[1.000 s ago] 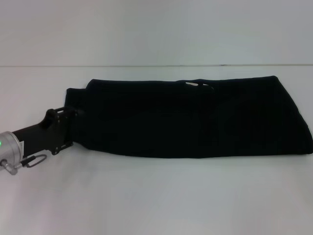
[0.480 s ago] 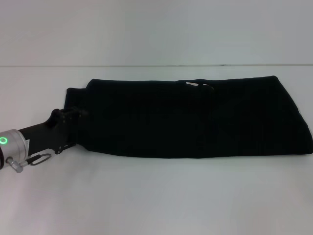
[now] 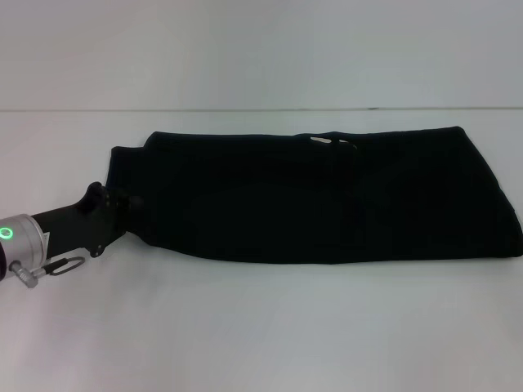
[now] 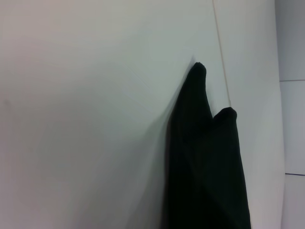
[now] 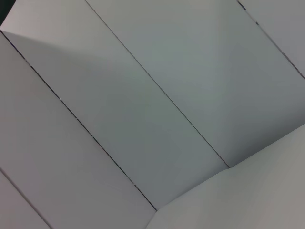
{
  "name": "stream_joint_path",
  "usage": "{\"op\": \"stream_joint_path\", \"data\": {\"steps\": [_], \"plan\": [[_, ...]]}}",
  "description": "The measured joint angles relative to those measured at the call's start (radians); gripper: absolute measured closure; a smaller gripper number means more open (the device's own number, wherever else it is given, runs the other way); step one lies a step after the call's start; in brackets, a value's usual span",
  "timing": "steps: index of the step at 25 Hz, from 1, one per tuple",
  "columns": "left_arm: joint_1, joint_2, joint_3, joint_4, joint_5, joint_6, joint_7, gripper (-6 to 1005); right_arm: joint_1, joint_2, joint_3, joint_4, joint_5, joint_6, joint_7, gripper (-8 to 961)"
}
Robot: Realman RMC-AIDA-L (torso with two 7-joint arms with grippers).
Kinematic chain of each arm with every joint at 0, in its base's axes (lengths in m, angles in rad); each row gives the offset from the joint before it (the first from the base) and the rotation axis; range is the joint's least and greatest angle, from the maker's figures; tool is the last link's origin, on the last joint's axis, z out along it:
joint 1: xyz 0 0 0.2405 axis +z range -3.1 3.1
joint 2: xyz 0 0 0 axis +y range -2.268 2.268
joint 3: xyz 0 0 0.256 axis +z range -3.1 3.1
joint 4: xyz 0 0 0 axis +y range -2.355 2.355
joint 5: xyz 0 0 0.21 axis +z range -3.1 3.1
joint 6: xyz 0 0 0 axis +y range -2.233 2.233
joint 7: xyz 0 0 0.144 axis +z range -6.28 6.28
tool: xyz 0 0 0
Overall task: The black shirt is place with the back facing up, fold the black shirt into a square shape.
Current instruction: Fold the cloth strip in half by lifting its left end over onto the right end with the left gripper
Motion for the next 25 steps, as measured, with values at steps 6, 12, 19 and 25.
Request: {"op": "stream_joint_path", "data": {"steps": [6, 12, 19, 25], "plan": [[0.004, 0.0, -0.001, 0.003, 0.0, -0.001, 0.023, 898, -0.001, 0.002, 0.0, 0.002, 0.0, 0.0, 0.0, 331], [0.017, 0.01, -0.047, 0.005, -0.01, -0.004, 0.107, 981, -0.007, 0.003, 0.0, 0.002, 0.0, 0.009, 0.0, 332], [0.072, 0.03, -0.182, 0.035, -0.011, 0.003, 0.162, 982, -0.009, 0.003, 0.0, 0.005, 0.0, 0.015, -0.001, 333], [0.109, 0.037, -0.301, 0.073, -0.011, -0.045, 0.181, 981, -0.007, 0.01, -0.002, 0.006, -0.006, 0.023, -0.001, 334]]}}
